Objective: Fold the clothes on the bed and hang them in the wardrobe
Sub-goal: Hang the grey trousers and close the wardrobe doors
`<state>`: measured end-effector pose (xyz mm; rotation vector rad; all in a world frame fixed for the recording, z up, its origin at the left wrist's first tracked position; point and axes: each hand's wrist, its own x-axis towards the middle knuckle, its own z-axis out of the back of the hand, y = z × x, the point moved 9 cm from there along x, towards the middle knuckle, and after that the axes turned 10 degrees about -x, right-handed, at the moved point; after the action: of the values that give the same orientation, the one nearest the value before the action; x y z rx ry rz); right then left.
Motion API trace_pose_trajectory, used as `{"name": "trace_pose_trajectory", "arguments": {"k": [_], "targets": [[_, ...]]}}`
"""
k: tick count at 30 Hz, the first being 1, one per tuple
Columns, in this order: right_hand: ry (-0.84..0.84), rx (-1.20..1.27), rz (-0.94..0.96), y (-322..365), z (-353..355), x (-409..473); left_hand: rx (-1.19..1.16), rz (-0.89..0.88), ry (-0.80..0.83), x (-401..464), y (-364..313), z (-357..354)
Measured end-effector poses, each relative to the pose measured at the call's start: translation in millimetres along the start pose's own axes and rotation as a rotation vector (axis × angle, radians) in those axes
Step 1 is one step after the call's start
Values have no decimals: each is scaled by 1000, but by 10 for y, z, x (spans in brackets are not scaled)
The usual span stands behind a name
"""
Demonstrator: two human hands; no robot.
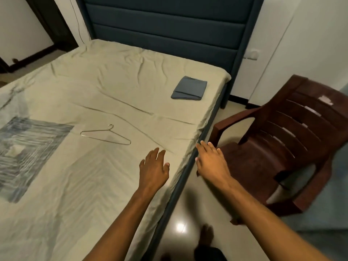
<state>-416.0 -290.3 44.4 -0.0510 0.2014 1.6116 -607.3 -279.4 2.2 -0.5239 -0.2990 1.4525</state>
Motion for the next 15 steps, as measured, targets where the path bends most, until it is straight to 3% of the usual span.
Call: {"name": "trace_pose_trajectory", "arguments": {"k": [6,15], "targets": [[64,17,113,-302,-142,1205,-70,200,-27,1063,288,-237],[210,53,295,-149,-399,2375,-236,523,-128,1701,905,-528]]}}
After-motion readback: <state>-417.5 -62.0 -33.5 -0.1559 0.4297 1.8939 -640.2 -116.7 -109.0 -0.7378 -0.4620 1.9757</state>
